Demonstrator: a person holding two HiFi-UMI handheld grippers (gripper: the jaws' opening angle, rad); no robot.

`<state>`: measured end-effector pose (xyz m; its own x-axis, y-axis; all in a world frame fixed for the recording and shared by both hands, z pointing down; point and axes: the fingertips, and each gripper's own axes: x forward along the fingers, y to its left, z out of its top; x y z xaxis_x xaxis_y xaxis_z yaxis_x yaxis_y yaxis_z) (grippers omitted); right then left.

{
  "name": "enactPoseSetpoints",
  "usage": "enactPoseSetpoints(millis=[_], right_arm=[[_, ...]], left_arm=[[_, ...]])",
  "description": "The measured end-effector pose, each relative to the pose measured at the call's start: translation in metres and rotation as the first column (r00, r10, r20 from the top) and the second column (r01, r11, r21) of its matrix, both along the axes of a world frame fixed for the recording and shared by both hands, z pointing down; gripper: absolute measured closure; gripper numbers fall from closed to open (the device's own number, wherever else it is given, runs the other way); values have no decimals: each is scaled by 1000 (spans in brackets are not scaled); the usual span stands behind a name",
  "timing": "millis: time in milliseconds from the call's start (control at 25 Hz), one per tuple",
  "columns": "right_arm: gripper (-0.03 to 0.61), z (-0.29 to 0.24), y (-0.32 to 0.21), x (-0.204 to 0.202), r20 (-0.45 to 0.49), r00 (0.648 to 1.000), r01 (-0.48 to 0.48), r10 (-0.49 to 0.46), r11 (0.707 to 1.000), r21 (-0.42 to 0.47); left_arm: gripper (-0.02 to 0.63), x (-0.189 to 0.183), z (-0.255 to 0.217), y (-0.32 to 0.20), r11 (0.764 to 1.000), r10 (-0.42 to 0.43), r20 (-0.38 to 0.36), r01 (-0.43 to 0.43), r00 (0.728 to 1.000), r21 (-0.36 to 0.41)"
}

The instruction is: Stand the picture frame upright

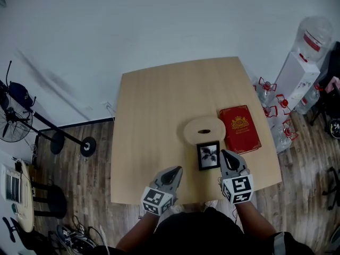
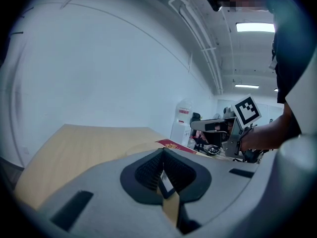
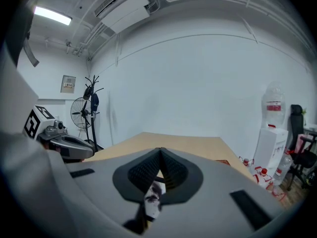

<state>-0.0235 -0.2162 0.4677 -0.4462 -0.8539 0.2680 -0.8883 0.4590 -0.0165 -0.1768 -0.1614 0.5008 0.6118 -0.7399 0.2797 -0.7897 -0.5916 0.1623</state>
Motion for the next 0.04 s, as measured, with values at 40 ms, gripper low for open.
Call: enactPoseSetpoints(millis=[40], right_arm=[[569, 1, 0, 0, -1, 1000, 0, 0, 1000, -1]], left_arm=[[614, -1, -1, -1, 1000, -2, 0, 2, 1000, 4]])
